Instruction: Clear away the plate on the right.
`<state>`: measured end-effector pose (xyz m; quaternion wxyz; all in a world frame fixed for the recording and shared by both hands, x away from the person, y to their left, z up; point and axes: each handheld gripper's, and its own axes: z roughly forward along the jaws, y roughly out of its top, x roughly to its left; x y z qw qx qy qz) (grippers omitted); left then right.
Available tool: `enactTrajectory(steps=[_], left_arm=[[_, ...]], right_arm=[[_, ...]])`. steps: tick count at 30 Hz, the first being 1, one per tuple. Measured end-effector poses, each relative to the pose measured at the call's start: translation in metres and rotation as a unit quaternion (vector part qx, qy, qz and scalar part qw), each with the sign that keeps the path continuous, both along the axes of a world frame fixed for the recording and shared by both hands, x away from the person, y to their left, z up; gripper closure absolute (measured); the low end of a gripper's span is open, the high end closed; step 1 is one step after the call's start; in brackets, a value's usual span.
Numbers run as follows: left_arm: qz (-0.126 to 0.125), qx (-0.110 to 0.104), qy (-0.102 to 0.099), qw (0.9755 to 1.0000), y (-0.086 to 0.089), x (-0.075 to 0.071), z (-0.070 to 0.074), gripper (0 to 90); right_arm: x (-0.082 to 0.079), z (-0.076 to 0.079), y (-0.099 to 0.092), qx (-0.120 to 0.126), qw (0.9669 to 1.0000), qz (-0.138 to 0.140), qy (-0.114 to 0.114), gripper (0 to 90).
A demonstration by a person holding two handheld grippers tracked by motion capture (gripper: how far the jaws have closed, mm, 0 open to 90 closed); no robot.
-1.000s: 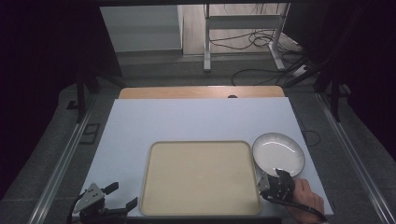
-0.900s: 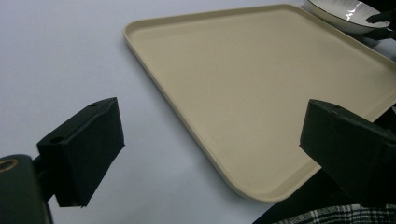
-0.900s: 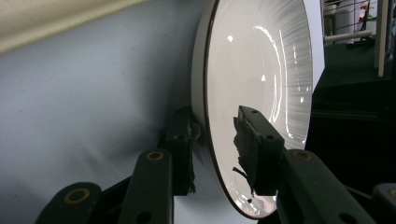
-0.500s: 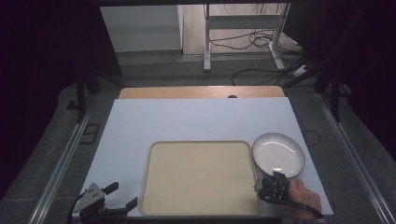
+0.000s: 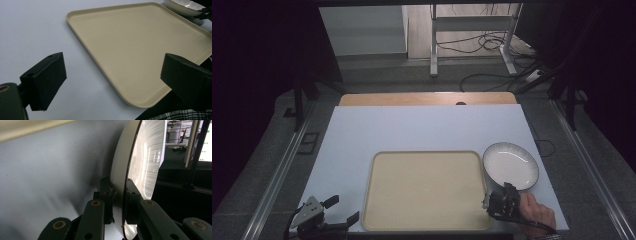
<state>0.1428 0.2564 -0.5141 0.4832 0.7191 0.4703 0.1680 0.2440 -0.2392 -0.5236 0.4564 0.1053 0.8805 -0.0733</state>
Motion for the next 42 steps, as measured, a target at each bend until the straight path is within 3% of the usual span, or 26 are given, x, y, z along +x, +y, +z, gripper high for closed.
enactTrajectory(steps=[12, 42], left_arm=[[0.001, 0.001, 0.001, 1.0, 0.0, 0.0, 0.0, 6.0], [0.003, 0.0, 0.003, 1.0, 0.0, 0.001, 0.0, 6.0]], right_arm=[[-0.012, 0.01, 0.01, -0.003, 0.9986, 0.031, -0.043, 80.3], [-0.034, 0.015, 0.055, 0.008, 0.9927, 0.113, -0.043, 78.5]])
